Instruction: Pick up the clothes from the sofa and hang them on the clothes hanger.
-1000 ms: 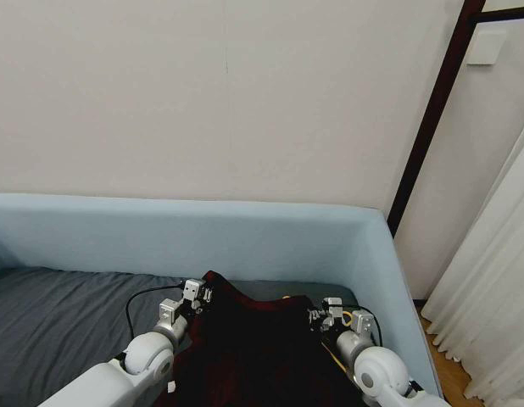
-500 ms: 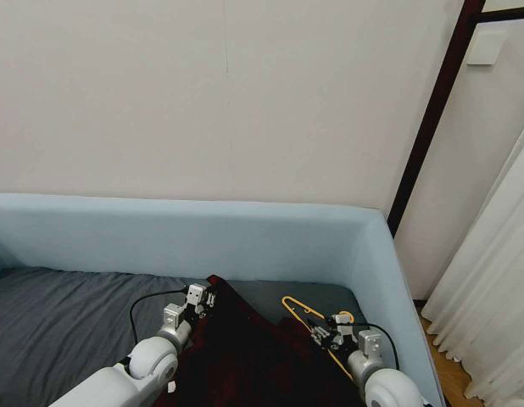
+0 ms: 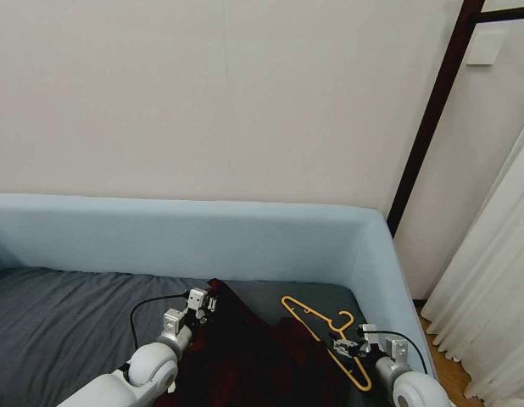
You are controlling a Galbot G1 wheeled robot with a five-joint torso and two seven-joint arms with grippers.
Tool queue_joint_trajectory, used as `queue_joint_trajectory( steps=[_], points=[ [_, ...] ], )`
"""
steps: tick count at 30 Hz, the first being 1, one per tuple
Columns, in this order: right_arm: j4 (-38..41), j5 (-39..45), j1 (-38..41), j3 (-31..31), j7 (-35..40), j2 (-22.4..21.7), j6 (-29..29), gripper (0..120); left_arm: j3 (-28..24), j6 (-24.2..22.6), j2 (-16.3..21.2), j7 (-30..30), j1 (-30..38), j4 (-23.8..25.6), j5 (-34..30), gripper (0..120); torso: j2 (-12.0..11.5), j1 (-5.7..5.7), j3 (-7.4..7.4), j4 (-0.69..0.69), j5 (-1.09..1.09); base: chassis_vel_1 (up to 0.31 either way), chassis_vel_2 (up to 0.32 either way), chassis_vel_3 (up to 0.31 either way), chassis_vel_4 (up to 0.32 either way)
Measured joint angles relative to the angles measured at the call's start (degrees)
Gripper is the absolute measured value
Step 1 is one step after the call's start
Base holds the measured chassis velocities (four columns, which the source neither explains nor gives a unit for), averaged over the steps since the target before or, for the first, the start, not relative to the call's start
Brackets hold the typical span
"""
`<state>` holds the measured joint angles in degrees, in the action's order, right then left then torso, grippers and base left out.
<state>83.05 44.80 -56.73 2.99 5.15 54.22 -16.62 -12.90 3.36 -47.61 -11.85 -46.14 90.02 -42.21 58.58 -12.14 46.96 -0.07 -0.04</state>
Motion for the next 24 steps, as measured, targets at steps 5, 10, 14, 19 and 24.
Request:
queue_joint_trajectory(
  steps=[5,10,14,19,24],
  points=[
    [-8.7,-3.7,4.9,-3.3,-2.6,2.1,-0.6,100,-0.3,0.4,1.2,0.0,-0.4,0.6,0.0,0,0.0,0.00,0.00,0.00,0.00,0.000,0.000,0.000,0.000],
    [-16.7,-5.6,8.3,-4.3,-4.5,4.7,1.3,100,0.6,0.4,1.7,-0.1,-1.8,1.7,-0.1,0,0.0,0.00,0.01,-0.02,-0.01,0.000,0.000,0.000,0.000],
    [-20.4,-5.2,10.0,-3.8,-4.2,7.1,1.5,100,0.6,0.4,2.4,-0.1,-2.6,2.7,0.0,0,0.0,0.00,0.01,0.00,0.02,0.000,0.000,0.000,0.000],
    [-25.3,-5.1,12.3,-3.7,-4.4,8.5,1.5,94,1.0,0.4,3.0,-0.2,-3.2,3.8,-0.2,0,0.0,0.00,0.01,-0.01,-0.01,0.000,0.000,0.000,0.000],
    [-27.9,-5.8,13.0,-3.8,-5.9,8.8,1.7,76,3.4,0.4,2.3,-0.1,-4.0,3.7,0.4,0,0.0,0.00,0.00,-0.01,-0.01,0.000,0.000,0.000,0.000]
  ],
)
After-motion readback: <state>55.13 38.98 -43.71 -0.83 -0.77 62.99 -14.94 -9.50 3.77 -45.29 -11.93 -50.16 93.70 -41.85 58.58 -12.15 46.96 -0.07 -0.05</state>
